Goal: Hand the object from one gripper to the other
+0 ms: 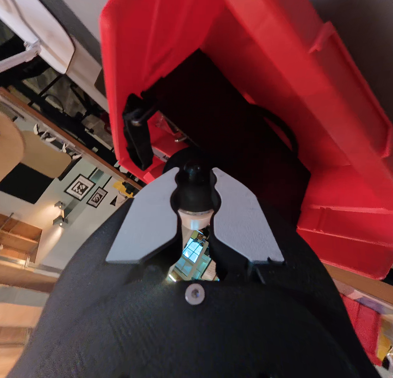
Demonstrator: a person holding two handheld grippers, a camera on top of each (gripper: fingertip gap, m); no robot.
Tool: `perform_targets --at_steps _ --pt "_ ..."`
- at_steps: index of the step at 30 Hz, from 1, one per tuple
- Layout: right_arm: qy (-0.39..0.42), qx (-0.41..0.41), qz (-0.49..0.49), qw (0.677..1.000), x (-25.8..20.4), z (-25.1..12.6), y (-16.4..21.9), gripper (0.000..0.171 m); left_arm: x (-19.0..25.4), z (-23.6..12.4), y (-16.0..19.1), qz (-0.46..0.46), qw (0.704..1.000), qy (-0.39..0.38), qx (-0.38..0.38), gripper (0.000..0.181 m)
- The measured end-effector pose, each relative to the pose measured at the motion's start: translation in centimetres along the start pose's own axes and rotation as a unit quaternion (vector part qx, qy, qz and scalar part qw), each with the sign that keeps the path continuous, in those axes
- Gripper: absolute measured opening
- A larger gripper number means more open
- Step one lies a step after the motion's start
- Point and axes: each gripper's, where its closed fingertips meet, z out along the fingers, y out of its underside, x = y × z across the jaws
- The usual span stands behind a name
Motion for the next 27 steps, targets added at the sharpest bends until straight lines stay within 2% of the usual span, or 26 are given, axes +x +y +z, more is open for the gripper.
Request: perform_targets --at_steps 3,5,8,10,15,19,23,27 --pt "-0.004 0.000 -0.003 1.000 -0.1 -0.1 0.0 0.016 0.2 0.6 -0.3 0.025 1.000 0.004 -0.003 0.022" --pt "-0.004 0.001 -0.012 1.000 -0.1 -0.2 0.0 0.015 -0.3 0.5 -0.4 0.006 1.000 -0.001 -0.002 0.022" --pt "-0.001 0.002 -0.024 1.000 0.0 -0.5 -0.3 0.014 -2.5 -1.0 -0.1 -0.093 0.995 -0.020 0.037 0.022" --pt "0.002 0.007 -0.027 1.000 0.2 -0.8 -0.7 0.013 -4.7 -3.0 0.9 -0.192 0.977 -0.036 0.080 0.022" --pt "-0.001 0.031 -0.016 0.999 0.3 -1.7 -2.2 0.012 -10.0 -9.2 5.0 -0.401 0.892 -0.092 0.187 0.022" --pt "-0.015 0.055 -0.014 0.998 -0.6 -2.2 -3.6 0.012 -12.8 -14.9 6.2 -0.500 0.807 -0.131 0.286 0.022" --pt "-0.071 0.105 -0.012 0.992 -3.3 -2.6 -5.7 0.017 -14.6 -20.2 4.0 -0.545 0.722 -0.140 0.402 0.022" --pt "-0.132 0.153 -0.003 0.979 -6.7 -3.2 -7.9 0.037 -15.4 -24.5 -2.3 -0.539 0.648 -0.095 0.530 0.022"
